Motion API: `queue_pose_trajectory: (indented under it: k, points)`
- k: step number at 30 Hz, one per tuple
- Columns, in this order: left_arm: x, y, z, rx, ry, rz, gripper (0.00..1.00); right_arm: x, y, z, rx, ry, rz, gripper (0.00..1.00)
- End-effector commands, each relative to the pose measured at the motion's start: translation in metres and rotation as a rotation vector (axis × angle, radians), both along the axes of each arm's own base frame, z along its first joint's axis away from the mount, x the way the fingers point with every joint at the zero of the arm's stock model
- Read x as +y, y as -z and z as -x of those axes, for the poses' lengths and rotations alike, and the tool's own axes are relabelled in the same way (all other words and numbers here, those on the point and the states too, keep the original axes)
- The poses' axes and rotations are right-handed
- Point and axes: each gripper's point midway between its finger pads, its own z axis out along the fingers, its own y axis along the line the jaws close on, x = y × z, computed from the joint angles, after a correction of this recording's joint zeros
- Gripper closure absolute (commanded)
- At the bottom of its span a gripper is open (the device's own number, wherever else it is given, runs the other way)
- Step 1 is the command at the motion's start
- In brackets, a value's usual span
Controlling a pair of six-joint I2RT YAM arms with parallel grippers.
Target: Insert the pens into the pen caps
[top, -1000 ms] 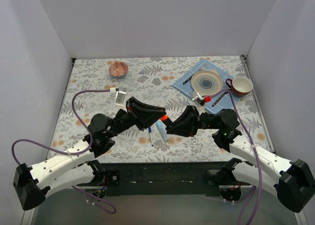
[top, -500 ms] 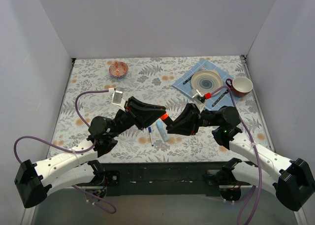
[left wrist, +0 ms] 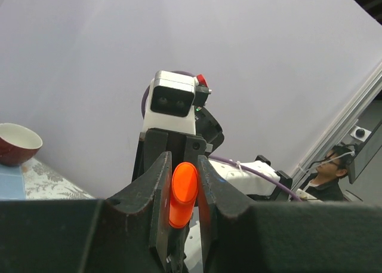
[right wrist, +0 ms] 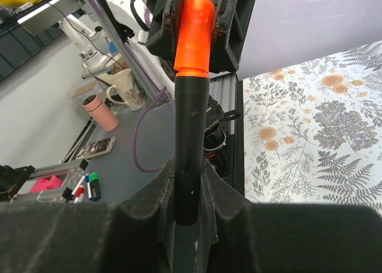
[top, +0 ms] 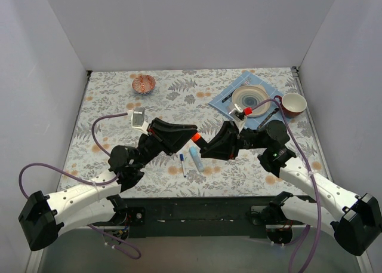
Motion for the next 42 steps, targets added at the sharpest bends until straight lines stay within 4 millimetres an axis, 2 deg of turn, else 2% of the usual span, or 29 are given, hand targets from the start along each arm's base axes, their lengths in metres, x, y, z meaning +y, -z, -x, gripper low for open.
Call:
queue_pose_trajectory:
  k: [1,2,3,8,12,14,21,29,31,42]
  points:
    - [-0.049,0.149,0.051,0.253,0.337,-0.449,1.0,-0.015,-0.136,-0.026,-0.297,0.257,-0.373,0.99]
    - [-0.053,0.147,0.051,0.245,0.337,-0.453,1.0,-0.014,-0.135,-0.028,-0.292,0.259,-0.37,0.99]
    - [-0.057,0.156,0.05,0.262,0.335,-0.478,1.0,-0.012,-0.133,-0.03,-0.286,0.257,-0.363,0.99]
    - [-0.07,0.166,0.059,0.251,0.328,-0.517,1.0,-0.012,-0.133,-0.036,-0.297,0.29,-0.352,0.99]
    - [-0.068,0.183,0.062,0.27,0.337,-0.541,1.0,-0.014,-0.144,-0.038,-0.331,0.314,-0.356,0.99]
    - [-0.068,0.179,0.066,0.254,0.353,-0.518,1.0,-0.016,-0.149,-0.04,-0.341,0.328,-0.361,0.99]
    - [-0.066,0.188,0.072,0.26,0.369,-0.55,1.0,-0.025,-0.15,-0.057,-0.339,0.381,-0.358,0.99]
    - [-0.074,0.195,0.095,0.247,0.469,-0.557,1.0,-0.023,-0.163,-0.054,-0.416,0.332,-0.359,0.99]
    - [-0.076,0.202,0.1,0.245,0.494,-0.583,1.0,-0.024,-0.165,-0.053,-0.433,0.317,-0.351,0.99]
    - [-0.082,0.217,0.107,0.29,0.525,-0.713,1.0,-0.025,-0.18,-0.056,-0.527,0.351,-0.3,0.99]
